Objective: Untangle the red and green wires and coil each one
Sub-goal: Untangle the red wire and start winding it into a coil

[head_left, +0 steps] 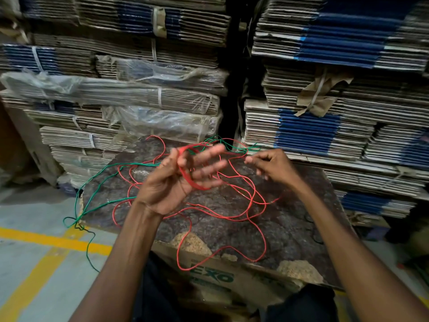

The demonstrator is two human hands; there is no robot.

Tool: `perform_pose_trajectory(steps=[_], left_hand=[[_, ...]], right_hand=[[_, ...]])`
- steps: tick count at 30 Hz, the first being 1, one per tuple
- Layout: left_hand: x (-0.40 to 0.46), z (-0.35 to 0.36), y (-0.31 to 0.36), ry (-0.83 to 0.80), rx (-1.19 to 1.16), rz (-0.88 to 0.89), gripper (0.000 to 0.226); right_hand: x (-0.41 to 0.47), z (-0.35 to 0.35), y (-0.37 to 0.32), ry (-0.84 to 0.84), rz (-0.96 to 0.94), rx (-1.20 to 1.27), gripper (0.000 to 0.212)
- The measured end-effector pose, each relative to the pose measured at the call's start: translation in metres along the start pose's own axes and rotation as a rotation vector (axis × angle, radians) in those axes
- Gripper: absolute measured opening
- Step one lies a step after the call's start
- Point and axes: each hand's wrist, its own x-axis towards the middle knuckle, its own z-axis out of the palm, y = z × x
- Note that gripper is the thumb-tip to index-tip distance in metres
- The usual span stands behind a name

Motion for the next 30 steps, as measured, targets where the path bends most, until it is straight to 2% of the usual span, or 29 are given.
perform_pose_trajectory(steps=[2, 5, 8, 11, 13, 15, 18, 20, 22, 24, 27, 30], left_hand=[[0.003, -0.001, 0.007, 0.045, -0.072, 0.061, 0.025], [0.007, -0.004, 0.013, 0.143, -0.002, 0.179, 0.023], [0.020, -0.012, 0.016, 0.317, 0.072, 0.291, 0.016], [0.036, -0.029, 0.017, 0.476, 0.036, 0.365, 0.022], [0.048, -0.040, 0.017, 0.586, 0.069, 0.408, 0.018], [0.058, -0.048, 0.018, 0.702, 0.177, 0.421, 0.015], [0.067, -0.054, 0.017, 0.778, 0.504, 0.370, 0.026], [0.068, -0.054, 0.014, 0.745, 0.838, 0.283, 0.029], [0.065, -0.059, 0.009, 0.627, 1.146, 0.156, 0.030], [0.062, -0.064, 0.006, 0.535, 1.342, 0.061, 0.037], [0.058, -0.058, 0.002, 0.407, 1.516, -0.031, 0.033], [0.049, -0.050, -0.004, 0.297, 1.517, -0.125, 0.031]], right_hand=[[-0.013, 0.003, 0.006, -0.042, 0.057, -0.038, 0.014], [-0.036, 0.011, 0.007, -0.110, 0.087, -0.019, 0.012], [-0.055, 0.021, 0.002, -0.205, 0.087, 0.010, 0.015], [-0.071, 0.024, -0.006, -0.293, 0.087, 0.047, 0.019], [-0.078, 0.022, -0.013, -0.314, 0.057, 0.095, 0.022], [-0.081, 0.014, -0.020, -0.281, 0.002, 0.110, 0.027], [-0.084, -0.001, -0.029, -0.216, -0.103, 0.137, 0.026], [-0.085, -0.011, -0.036, -0.181, -0.148, 0.173, 0.023], [-0.085, -0.021, -0.045, -0.126, -0.177, 0.246, 0.019], [-0.084, -0.029, -0.053, -0.059, -0.205, 0.345, 0.013], [-0.076, -0.037, -0.055, 0.020, -0.259, 0.407, 0.011], [-0.061, -0.040, -0.058, 0.137, -0.299, 0.300, 0.009]])
